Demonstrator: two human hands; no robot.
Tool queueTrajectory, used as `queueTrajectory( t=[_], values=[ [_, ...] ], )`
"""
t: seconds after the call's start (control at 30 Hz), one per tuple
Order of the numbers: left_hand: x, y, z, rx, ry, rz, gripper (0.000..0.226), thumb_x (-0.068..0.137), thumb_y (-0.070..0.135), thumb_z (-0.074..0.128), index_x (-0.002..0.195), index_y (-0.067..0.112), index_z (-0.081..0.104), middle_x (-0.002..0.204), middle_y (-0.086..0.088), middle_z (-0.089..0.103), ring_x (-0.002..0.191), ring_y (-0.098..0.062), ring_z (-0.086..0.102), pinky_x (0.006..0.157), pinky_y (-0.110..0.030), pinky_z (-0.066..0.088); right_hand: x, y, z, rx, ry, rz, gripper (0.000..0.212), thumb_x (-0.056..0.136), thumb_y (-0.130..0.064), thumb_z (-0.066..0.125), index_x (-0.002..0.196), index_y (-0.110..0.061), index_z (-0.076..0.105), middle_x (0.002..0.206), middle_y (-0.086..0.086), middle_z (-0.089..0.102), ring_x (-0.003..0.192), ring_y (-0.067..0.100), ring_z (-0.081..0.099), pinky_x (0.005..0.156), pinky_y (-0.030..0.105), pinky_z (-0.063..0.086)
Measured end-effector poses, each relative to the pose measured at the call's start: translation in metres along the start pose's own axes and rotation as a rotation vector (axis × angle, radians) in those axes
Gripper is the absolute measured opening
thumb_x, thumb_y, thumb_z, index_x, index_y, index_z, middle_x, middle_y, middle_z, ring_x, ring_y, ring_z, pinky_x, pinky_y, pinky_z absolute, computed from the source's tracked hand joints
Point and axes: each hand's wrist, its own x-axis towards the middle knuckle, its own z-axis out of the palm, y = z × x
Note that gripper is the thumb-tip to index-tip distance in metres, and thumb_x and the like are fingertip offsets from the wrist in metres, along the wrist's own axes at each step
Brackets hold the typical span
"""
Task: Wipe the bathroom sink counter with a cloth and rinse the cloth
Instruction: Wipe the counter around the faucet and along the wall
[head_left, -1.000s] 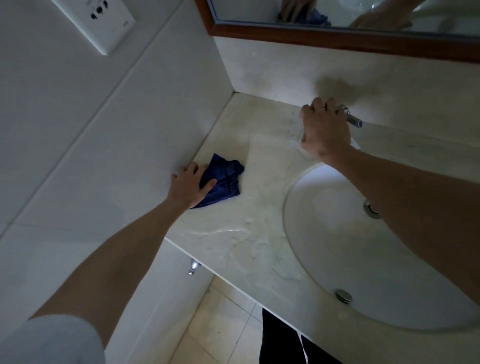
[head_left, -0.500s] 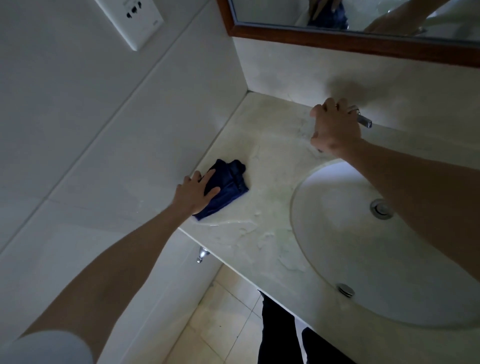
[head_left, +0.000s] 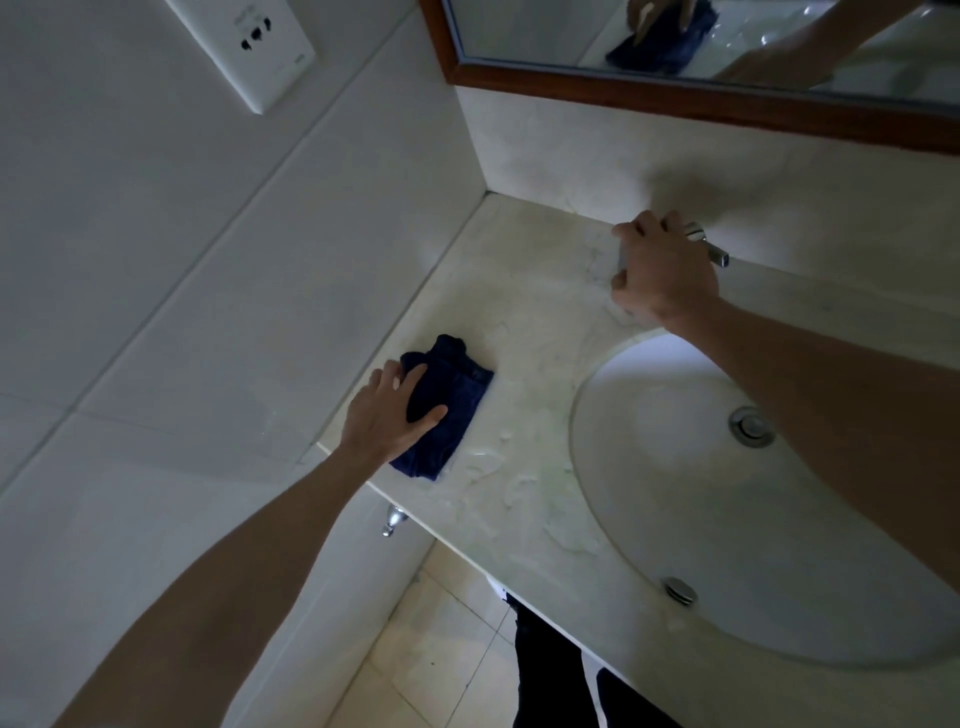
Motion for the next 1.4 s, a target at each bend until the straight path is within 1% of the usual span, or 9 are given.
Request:
queueTrajectory(
  t=[0.07,0.17,0.43,0.5,0.57,0.7,0.87,1.07,1.4],
  values=[
    [0.004,0.007,0.010,-0.023,0.107,0.077,0.080,0.091,0.078,0.031,0.154,0.030,0.032,0.154,-0.009,0.033,0.134,-0.033,0.041,0.108,-0.048,0.041,0.000,0.001,0.001,0.008,0.007,-0.003,0.053,0.084,-0.024,0.058,0.134,-0.010,0.048,0.129,0.013,0.049,0.125,0.036,0.039,0.072,0.046,0.047],
    [0.011,0.021,0.026,-0.155,0.024,0.104,0.080,0.092,0.076,0.037,0.159,0.038,0.014,0.166,-0.005,0.011,0.149,-0.034,0.021,0.121,-0.052,0.025,0.001,0.001,0.002,0.015,0.013,0.005,0.052,0.084,-0.022,0.057,0.135,-0.011,0.048,0.129,0.012,0.049,0.125,0.035,0.039,0.074,0.046,0.047],
    [0.016,0.013,0.026,-0.227,-0.080,0.126,0.080,0.091,0.078,0.034,0.158,0.041,0.010,0.169,0.002,0.005,0.151,-0.032,0.021,0.118,-0.052,0.031,0.001,0.001,0.003,0.011,0.032,0.000,0.053,0.083,-0.022,0.058,0.134,-0.011,0.049,0.130,0.012,0.048,0.125,0.035,0.039,0.070,0.042,0.042],
    [0.021,0.001,0.016,-0.197,-0.102,0.205,0.082,0.089,0.082,0.031,0.158,0.043,0.010,0.168,0.002,0.010,0.148,-0.032,0.024,0.118,-0.052,0.031,0.001,0.002,0.003,0.011,0.037,-0.003,0.053,0.083,-0.023,0.058,0.135,-0.011,0.049,0.130,0.012,0.048,0.126,0.036,0.039,0.073,0.044,0.045],
    [0.027,-0.012,0.007,-0.130,-0.039,0.319,0.082,0.089,0.081,0.034,0.159,0.042,0.012,0.167,0.000,0.013,0.146,-0.033,0.027,0.116,-0.054,0.033,0.001,0.003,0.005,0.009,0.039,-0.008,0.053,0.084,-0.023,0.059,0.134,-0.011,0.049,0.130,0.013,0.048,0.126,0.036,0.039,0.072,0.043,0.044],
    [0.034,-0.009,0.017,-0.092,-0.031,0.447,0.083,0.089,0.076,0.044,0.159,0.040,0.017,0.169,0.000,0.000,0.153,-0.036,0.011,0.122,-0.056,0.021,0.002,0.004,0.007,0.015,0.063,-0.015,0.052,0.084,-0.024,0.060,0.133,-0.012,0.050,0.129,0.012,0.049,0.126,0.037,0.040,0.072,0.043,0.046],
    [0.029,0.002,0.027,-0.207,-0.051,0.415,0.084,0.088,0.074,0.048,0.159,0.039,0.019,0.169,0.001,-0.008,0.155,-0.034,0.002,0.121,-0.058,0.021,0.002,0.003,0.006,0.009,0.075,-0.018,0.053,0.084,-0.024,0.059,0.135,-0.011,0.049,0.130,0.013,0.049,0.125,0.036,0.041,0.070,0.040,0.041],
    [0.027,0.008,0.027,-0.194,-0.027,0.386,0.084,0.090,0.073,0.048,0.159,0.035,0.019,0.169,-0.001,-0.003,0.154,-0.033,0.008,0.118,-0.058,0.028,0.001,0.001,0.007,0.066,0.168,0.044,0.044,0.091,-0.027,0.054,0.127,-0.003,0.054,0.126,0.019,0.049,0.117,0.037,0.048,0.084,0.048,0.051],
    [0.025,0.011,0.032,-0.186,-0.010,0.360,0.085,0.090,0.076,0.044,0.159,0.034,0.019,0.169,-0.005,0.000,0.153,-0.034,0.008,0.118,-0.059,0.027,0.002,0.002,0.010,0.019,0.200,0.048,0.044,0.096,-0.037,0.050,0.121,-0.001,0.056,0.123,0.020,0.049,0.114,0.038,0.050,0.081,0.048,0.052]
  ],
)
